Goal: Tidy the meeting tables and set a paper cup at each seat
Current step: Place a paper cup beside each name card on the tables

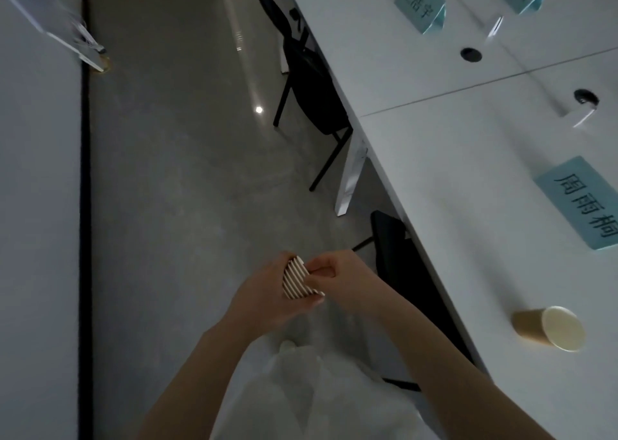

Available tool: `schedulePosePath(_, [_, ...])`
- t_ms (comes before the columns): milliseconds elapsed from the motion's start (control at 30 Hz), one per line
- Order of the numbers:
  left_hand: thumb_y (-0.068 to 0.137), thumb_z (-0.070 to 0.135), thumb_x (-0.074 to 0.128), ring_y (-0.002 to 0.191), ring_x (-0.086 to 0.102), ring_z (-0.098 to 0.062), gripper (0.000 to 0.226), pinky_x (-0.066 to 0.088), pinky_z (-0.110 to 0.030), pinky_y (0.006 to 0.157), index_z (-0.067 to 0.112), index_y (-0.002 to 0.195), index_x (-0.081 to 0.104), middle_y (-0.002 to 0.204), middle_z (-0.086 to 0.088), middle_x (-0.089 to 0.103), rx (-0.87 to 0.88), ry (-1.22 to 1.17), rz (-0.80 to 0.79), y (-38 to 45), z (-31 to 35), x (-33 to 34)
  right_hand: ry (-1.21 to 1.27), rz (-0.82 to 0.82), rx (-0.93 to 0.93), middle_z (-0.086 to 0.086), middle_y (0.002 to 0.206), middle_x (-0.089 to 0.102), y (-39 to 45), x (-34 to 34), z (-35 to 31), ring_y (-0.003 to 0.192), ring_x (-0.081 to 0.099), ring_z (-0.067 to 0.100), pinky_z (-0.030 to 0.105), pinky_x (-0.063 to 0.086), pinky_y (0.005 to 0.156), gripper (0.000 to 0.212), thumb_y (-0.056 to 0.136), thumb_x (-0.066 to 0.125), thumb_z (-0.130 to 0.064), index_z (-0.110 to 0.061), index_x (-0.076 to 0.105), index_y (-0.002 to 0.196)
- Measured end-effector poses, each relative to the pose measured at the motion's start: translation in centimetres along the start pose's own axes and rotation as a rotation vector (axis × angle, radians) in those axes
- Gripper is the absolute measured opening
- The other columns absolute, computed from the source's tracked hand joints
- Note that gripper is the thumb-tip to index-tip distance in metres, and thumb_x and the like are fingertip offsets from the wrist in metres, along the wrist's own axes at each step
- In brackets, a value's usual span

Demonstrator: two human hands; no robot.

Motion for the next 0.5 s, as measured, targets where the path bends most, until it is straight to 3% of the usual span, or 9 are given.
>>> schedulePosePath(167, [0.062,0.069,0.071,0.080,0.062,-0.004,0.064,0.055,-0.033,0.072,0.034,0.112,0.051,0.092,0.012,0.064,0.080,0.024,-0.050,4.7,-1.1,-4.0,0.060,0.044,0.056,0.012,0.097,0.074,4.9,-0.2,-2.5,0.091,0.070,0.022,0.034,0.055,0.086,0.022,0.083,0.064,-0.009,-0.009,0.072,0.104])
schedulePosePath(300, [0.056,0.074,0.069,0.086,0.063,-0.003,0.078,0.055,-0.035,0.078,0.038,0.122,0.049,0.099,0.015,0.064,0.100,0.042,-0.093,10.2,-1.5,-6.7,0.113,0.109,0.078,0.009,0.090,0.073,9.6,-2.4,-3.8,0.083,0.069,0.018,0.031,0.054,0.081,0.016,0.080,0.069,-0.011,-0.013,0.072,0.096])
schedulePosePath(433, [0.055,0.071,0.070,0.081,0.065,-0.002,0.076,0.057,-0.034,0.074,0.040,0.120,0.049,0.097,0.016,0.065,0.081,-0.003,-0.098,16.4,-1.1,-9.8,0.170,0.144,0.076,-0.004,0.073,0.066,15.3,-6.0,-5.5,0.061,0.061,-0.002,0.013,0.049,0.057,0.014,0.080,0.072,-0.012,-0.015,0.070,0.094])
schedulePosePath(500, [0.057,0.066,0.074,0.075,0.067,-0.004,0.069,0.058,-0.035,0.070,0.040,0.117,0.050,0.093,0.014,0.066,0.063,-0.037,-0.082,19.7,-0.8,-11.5,0.172,0.135,0.054,-0.001,0.079,0.069,18.5,-8.2,-7.0,0.068,0.065,0.004,0.017,0.053,0.062,0.015,0.081,0.071,-0.011,-0.017,0.070,0.095])
Point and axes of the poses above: each hand's wrist, its own y-axis towards the middle knuckle, its own x-axis out of the palm, z = x × y, the point moved 5 cm from there along y, towards the middle knuckle
